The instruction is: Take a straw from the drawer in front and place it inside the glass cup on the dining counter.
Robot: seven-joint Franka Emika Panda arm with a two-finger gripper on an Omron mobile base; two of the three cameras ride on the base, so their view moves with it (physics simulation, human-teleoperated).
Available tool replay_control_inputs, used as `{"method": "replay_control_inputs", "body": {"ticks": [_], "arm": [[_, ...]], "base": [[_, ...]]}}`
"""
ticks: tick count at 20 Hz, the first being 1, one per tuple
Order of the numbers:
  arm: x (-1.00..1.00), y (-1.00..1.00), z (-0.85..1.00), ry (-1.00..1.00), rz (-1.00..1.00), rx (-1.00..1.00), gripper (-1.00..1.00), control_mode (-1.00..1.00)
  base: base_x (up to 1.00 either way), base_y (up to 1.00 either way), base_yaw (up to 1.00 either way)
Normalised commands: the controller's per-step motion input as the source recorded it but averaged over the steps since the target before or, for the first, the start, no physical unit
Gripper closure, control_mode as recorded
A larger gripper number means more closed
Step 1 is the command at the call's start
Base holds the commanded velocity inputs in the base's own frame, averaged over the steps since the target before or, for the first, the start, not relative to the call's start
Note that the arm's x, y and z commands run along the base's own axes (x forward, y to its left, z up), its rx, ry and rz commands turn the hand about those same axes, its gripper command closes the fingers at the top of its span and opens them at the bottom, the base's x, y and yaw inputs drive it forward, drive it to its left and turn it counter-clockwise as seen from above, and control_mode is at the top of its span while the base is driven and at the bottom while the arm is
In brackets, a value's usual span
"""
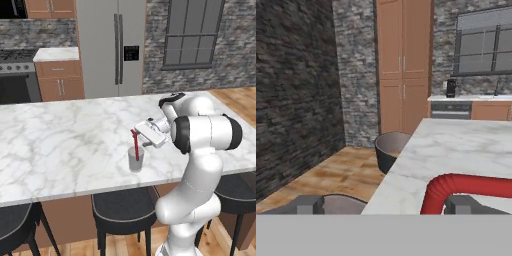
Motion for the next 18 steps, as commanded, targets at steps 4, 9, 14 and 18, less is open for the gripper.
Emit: {"method": "replay_control_inputs", "body": {"ticks": [4,9,14,18], "arm": [[0.00,-0.02,0.00,-0.05,-0.01,-0.02,-1.00,-1.00],[0.00,-0.11,0.00,-0.01,-0.05,-0.05,-1.00,-1.00],[-0.04,-0.24,0.00,0.00,-0.09,-0.09,-1.00,-1.00],[-0.05,-0.04,-0.08,0.00,-0.15,-0.17,-1.00,-1.00]], "base": [[0.00,0.00,0.00],[0.00,0.00,0.00],[0.00,0.00,0.00],[0.00,0.00,0.00]]}}
